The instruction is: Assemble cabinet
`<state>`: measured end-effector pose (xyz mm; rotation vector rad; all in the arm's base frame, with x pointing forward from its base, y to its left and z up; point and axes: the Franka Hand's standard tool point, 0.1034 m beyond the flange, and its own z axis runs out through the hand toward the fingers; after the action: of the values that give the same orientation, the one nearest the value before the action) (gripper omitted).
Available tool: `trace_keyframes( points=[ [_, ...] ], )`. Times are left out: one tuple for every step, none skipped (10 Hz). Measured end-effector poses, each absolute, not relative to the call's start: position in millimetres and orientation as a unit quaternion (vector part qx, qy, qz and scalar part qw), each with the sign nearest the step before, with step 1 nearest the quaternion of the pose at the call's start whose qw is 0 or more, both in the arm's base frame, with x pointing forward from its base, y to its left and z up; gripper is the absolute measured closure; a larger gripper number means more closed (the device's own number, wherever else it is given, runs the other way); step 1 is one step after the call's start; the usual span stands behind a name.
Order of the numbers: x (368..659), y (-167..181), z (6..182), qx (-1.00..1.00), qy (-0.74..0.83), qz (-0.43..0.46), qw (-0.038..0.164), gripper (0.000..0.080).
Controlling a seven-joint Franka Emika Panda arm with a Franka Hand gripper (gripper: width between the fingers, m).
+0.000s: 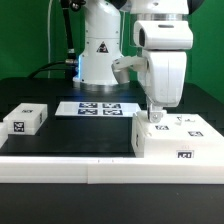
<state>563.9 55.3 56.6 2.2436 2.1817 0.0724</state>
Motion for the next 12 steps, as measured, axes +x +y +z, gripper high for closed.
trace_keyframes(
  points=[
    [567.9, 55.2, 56.6, 0.717, 0.697, 0.024, 0.006, 0.0729],
    [571.6, 55.2, 56.7, 0.717, 0.697, 0.025, 0.007, 0.0729],
    [573.4, 55.2, 56.9, 0.718, 0.696, 0.026, 0.007, 0.0728],
    [573.4, 55.2, 57.0, 0.718, 0.695, 0.026, 0.007, 0.0728],
    [573.1, 54.7, 57.4, 0.72, 0.694, 0.026, 0.008, 0.0728],
    [573.2, 54.5, 57.4, 0.72, 0.694, 0.026, 0.008, 0.0728],
    [573.0, 54.5, 57.0, 0.72, 0.694, 0.026, 0.008, 0.0728],
    [572.9, 54.5, 56.9, 0.72, 0.694, 0.026, 0.007, 0.055],
    [572.9, 54.5, 56.8, 0.72, 0.694, 0.026, 0.007, 0.055],
    [572.9, 54.6, 56.8, 0.72, 0.694, 0.026, 0.007, 0.0368],
    [572.8, 54.6, 56.7, 0.72, 0.694, 0.026, 0.007, 0.0234],
    [572.8, 54.6, 56.7, 0.72, 0.694, 0.026, 0.007, 0.0234]
  ],
)
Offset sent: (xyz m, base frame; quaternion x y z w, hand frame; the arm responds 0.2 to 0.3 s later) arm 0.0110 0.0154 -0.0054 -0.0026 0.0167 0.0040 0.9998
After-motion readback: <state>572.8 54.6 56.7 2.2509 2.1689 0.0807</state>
